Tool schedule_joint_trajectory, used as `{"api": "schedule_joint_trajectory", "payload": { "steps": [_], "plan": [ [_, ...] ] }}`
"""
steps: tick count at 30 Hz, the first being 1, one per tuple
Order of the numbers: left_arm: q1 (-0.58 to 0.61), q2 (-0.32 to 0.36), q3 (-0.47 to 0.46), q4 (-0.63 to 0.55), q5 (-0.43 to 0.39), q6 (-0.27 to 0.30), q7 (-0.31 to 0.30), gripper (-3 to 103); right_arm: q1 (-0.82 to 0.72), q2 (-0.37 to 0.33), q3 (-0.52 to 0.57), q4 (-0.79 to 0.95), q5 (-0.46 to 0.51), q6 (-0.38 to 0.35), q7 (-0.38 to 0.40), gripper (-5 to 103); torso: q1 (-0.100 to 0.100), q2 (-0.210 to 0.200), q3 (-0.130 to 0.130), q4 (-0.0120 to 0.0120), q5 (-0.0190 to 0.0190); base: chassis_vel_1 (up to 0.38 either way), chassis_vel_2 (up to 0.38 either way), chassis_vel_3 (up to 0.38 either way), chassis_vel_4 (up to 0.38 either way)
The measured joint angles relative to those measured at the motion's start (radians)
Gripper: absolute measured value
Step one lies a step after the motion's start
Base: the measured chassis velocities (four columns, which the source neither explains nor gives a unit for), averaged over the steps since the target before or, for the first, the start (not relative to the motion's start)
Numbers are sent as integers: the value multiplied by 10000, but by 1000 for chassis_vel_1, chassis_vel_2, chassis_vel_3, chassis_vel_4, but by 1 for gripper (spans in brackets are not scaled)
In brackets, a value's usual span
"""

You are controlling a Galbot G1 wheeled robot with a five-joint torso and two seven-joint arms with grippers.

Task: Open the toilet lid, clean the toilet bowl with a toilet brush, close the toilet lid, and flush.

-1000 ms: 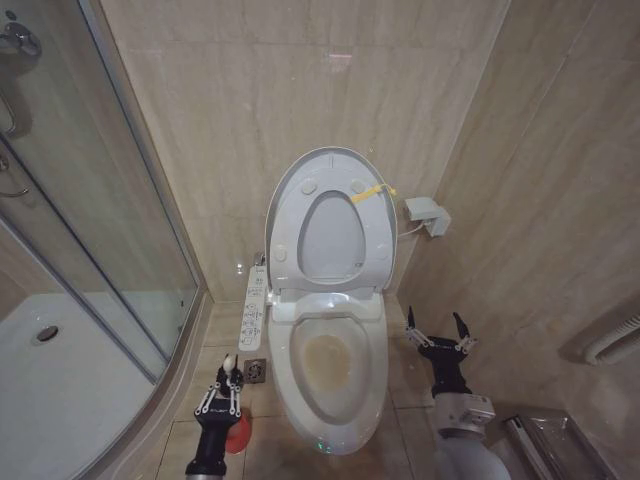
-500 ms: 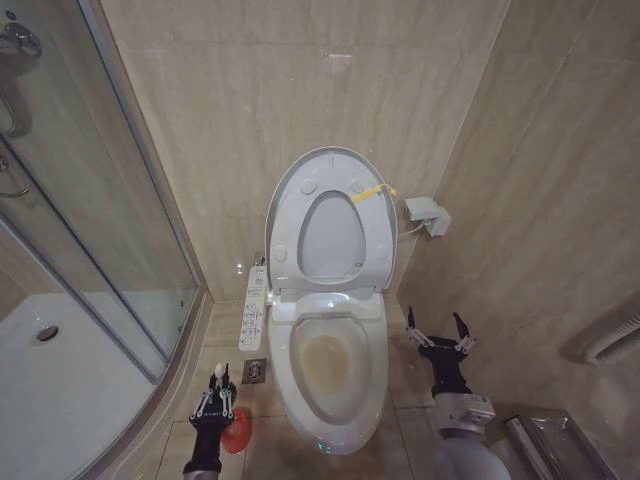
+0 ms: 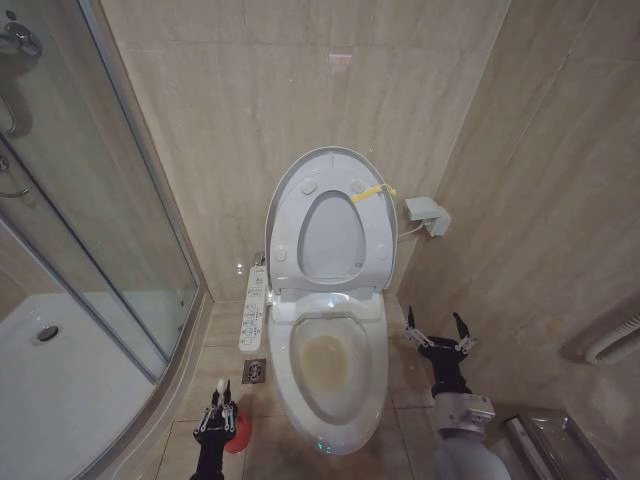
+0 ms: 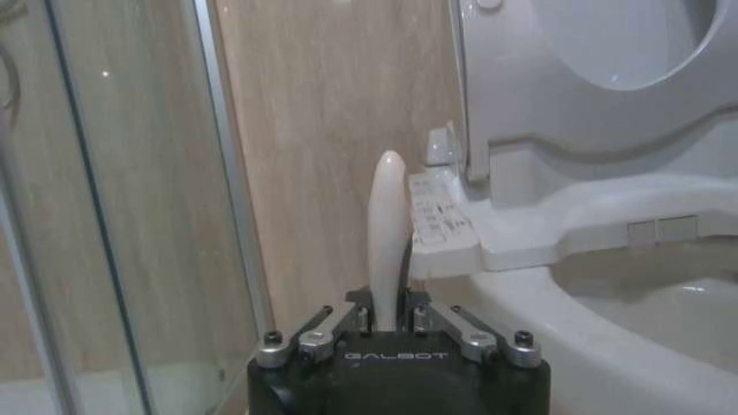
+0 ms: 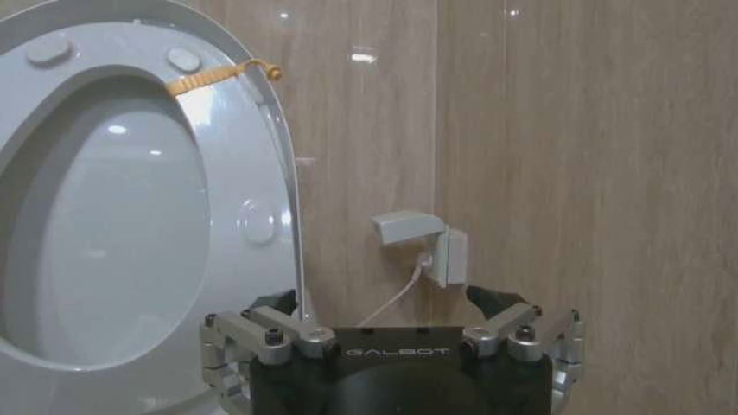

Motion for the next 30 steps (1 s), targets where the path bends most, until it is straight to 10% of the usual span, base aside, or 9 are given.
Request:
{"api": "schedule_joint_trajectory", "payload": {
  "steps": [30],
  "plan": [
    [-1379,3,319,2591,-842,-1341,845,16,0,0,0,0,0,0,0,100,0,0,0,0,0,0,0,0,0]
  ]
}}
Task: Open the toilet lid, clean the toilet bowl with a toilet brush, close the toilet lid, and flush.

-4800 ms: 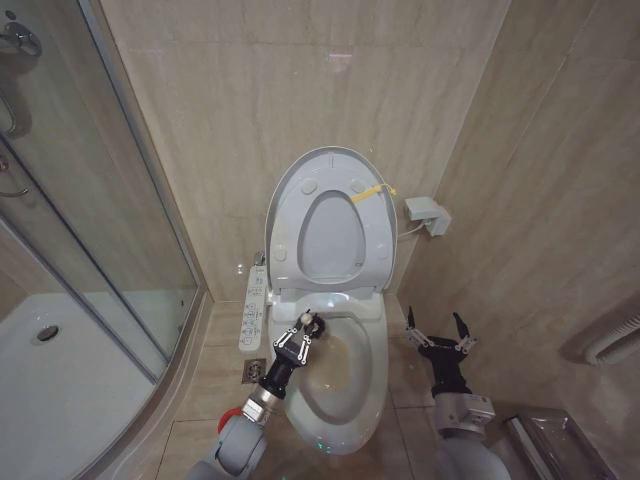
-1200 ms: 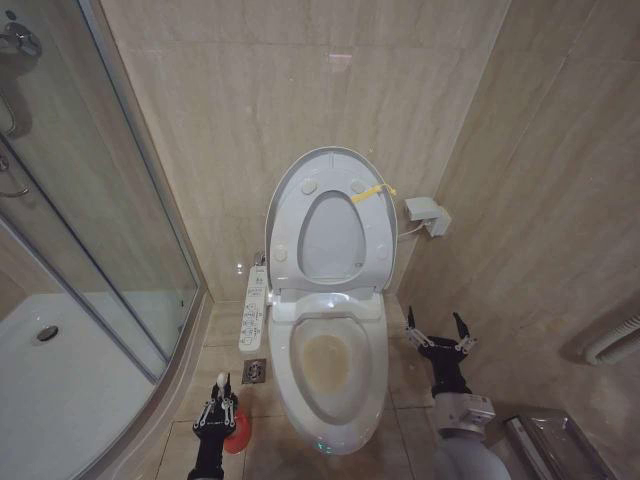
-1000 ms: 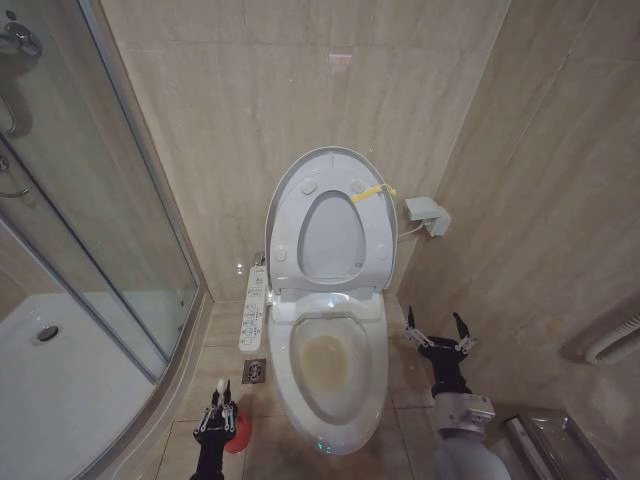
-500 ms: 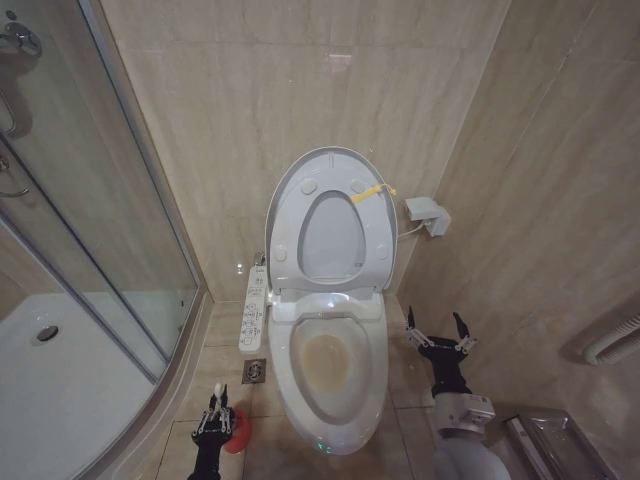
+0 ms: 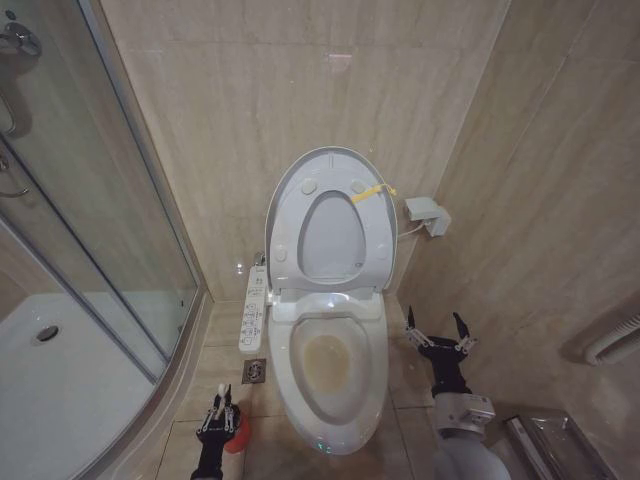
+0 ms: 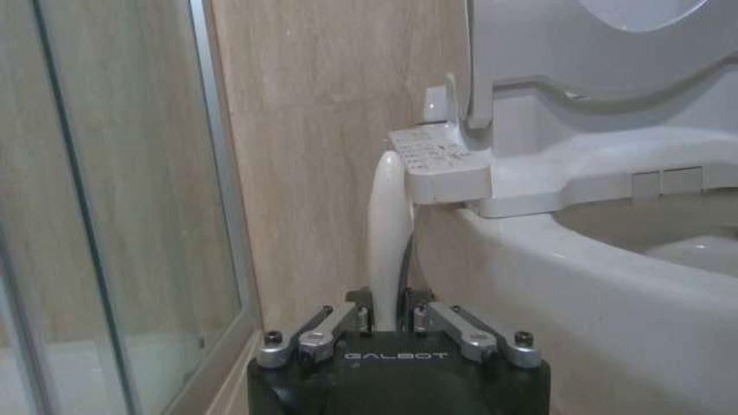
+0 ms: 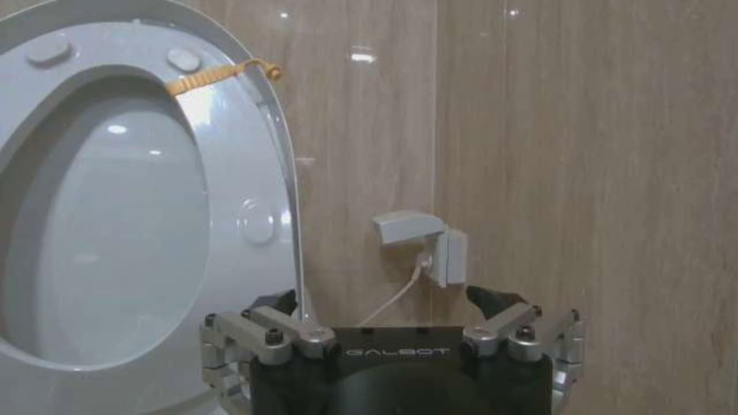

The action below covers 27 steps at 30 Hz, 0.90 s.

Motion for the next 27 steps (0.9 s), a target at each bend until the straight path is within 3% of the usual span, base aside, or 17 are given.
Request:
{"api": "schedule_joint_trajectory", "payload": {
  "steps": [27],
  "plan": [
    [-1123,-104,307,2174,-441,-704,875,16,0,0,0,0,0,0,0,100,0,0,0,0,0,0,0,0,0]
  ]
}}
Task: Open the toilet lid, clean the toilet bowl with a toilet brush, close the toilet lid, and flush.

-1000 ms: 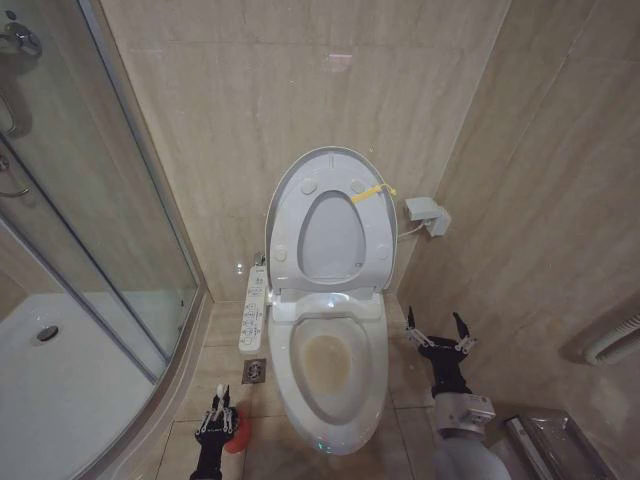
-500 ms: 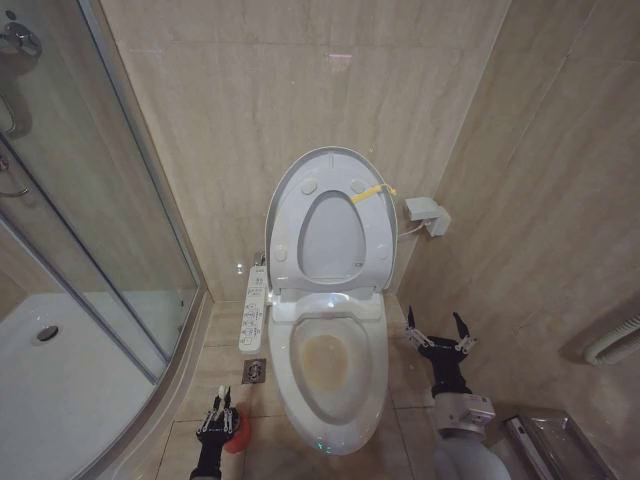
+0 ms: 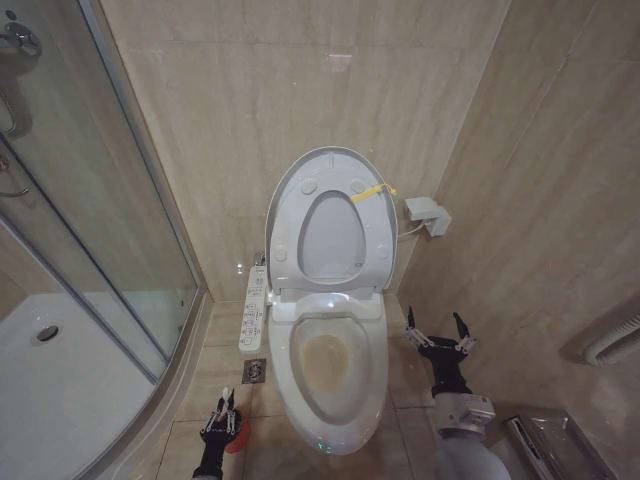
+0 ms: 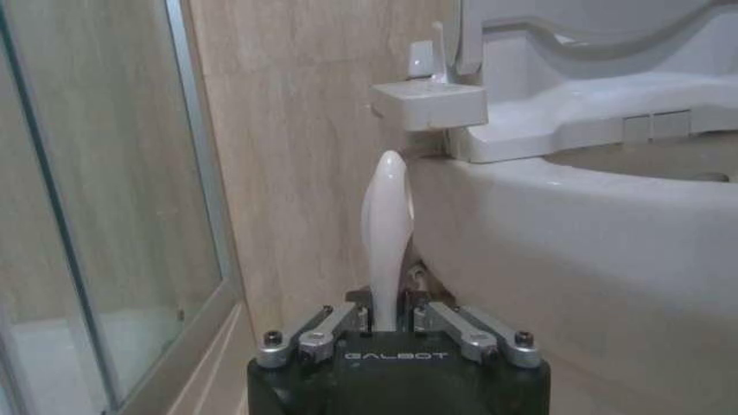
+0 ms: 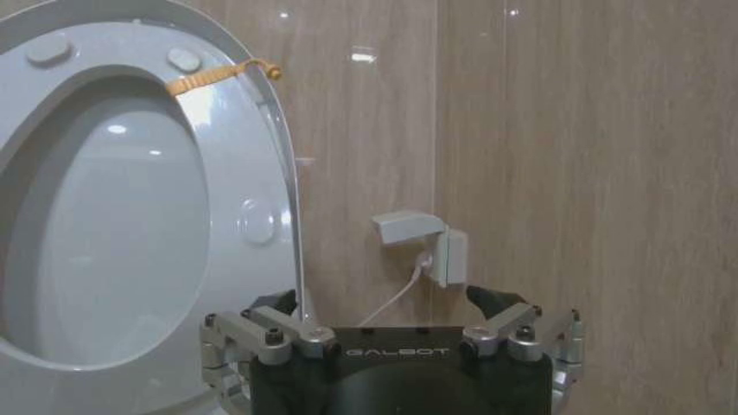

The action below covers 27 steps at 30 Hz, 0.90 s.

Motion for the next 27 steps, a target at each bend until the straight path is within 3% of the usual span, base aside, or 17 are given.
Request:
{"api": "schedule_joint_trajectory", "payload": {
  "steps": [5,8,14,24,25,27],
  "plan": [
    [-229,-24,0,510,-24,-136,232,16,0,0,0,0,0,0,0,100,0,0,0,0,0,0,0,0,0],
    [-589,-72,-1,1265,-194,-345,847,16,0,0,0,0,0,0,0,100,0,0,0,0,1,0,0,0,0],
    [-828,-106,40,1581,-314,-422,1268,16,0,0,0,0,0,0,0,100,0,0,0,-1,1,0,0,0,0],
    [-421,-23,83,739,-423,515,1111,16,0,0,0,0,0,0,0,100,0,0,0,0,1,0,0,0,0],
    [-385,-21,75,675,-420,573,1040,36,0,0,0,0,0,0,0,100,0,0,0,0,1,0,0,0,0],
    [-318,-20,38,563,-402,626,931,36,0,0,0,0,0,0,0,100,0,0,0,-1,1,0,0,0,0]
  ]
}}
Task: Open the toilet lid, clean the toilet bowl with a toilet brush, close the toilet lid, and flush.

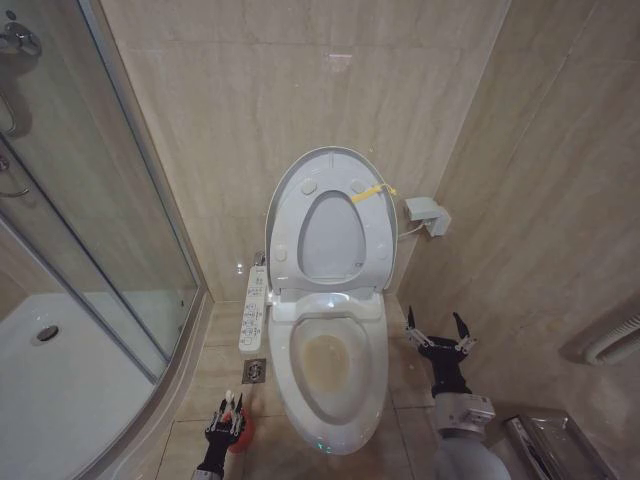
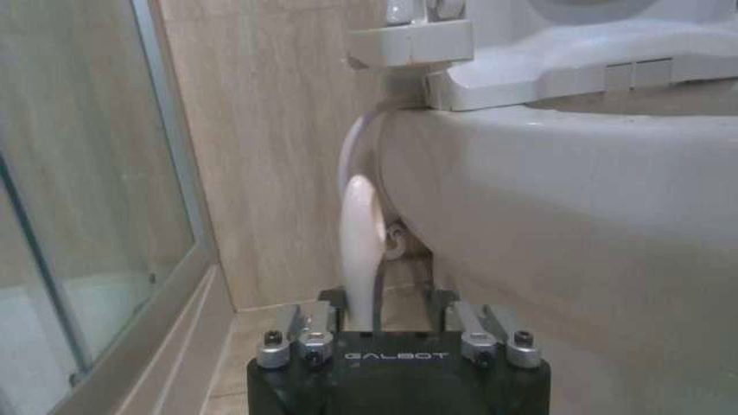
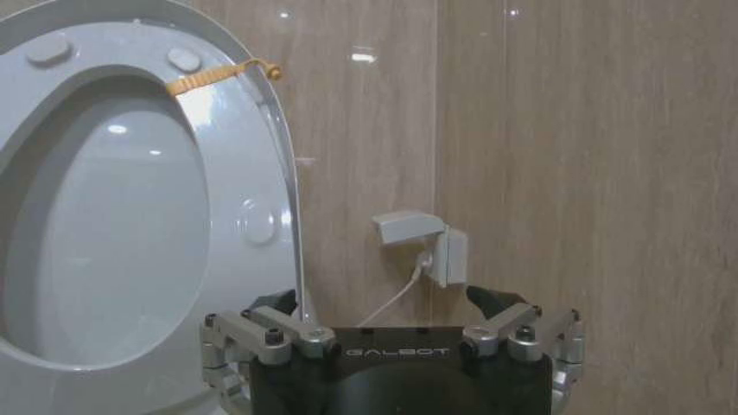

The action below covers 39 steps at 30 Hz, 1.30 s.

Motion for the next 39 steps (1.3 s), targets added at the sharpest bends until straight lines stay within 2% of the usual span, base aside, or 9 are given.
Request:
{"api": "schedule_joint_trajectory", "payload": {
  "steps": [5,6,12,13,19,20,27,33,39],
  "plan": [
    [153,26,-78,-234,26,41,-141,36,1,0,0,0,0,0,0,100,0,0,0,1,0,0,0,0,0],
    [217,40,-110,-346,36,64,-216,63,0,0,0,-1,0,0,0,100,0,0,0,0,0,0,0,0,0],
    [615,129,-258,-1068,131,267,-616,63,0,0,0,0,0,0,0,100,0,0,0,1,-1,0,0,0,0],
    [730,160,-299,-1298,187,341,-734,89,0,0,-1,0,0,0,0,100,0,0,0,1,-1,0,0,0,0],
    [1414,254,-628,-2607,493,737,-1301,89,0,1,0,0,0,0,0,100,0,0,0,0,-1,0,0,0,0],
    [1533,254,-716,-2802,581,781,-1375,100,0,0,0,0,0,0,0,100,0,0,-1,0,0,0,0,0,0],
    [2264,182,-1383,-3987,1300,892,-1769,100,0,0,0,0,0,0,0,100,-1,0,-1,0,-1,0,0,0,0],
    [2733,146,-1896,-4588,1526,900,-2047,100,0,0,0,-1,0,0,0,100,0,0,-1,0,-2,0,0,0,0],
    [3915,117,-2380,-6243,1670,1214,-2085,100,0,0,0,0,0,0,0,100,-1,0,-1,2,-1,0,0,0,0]
  ]
}}
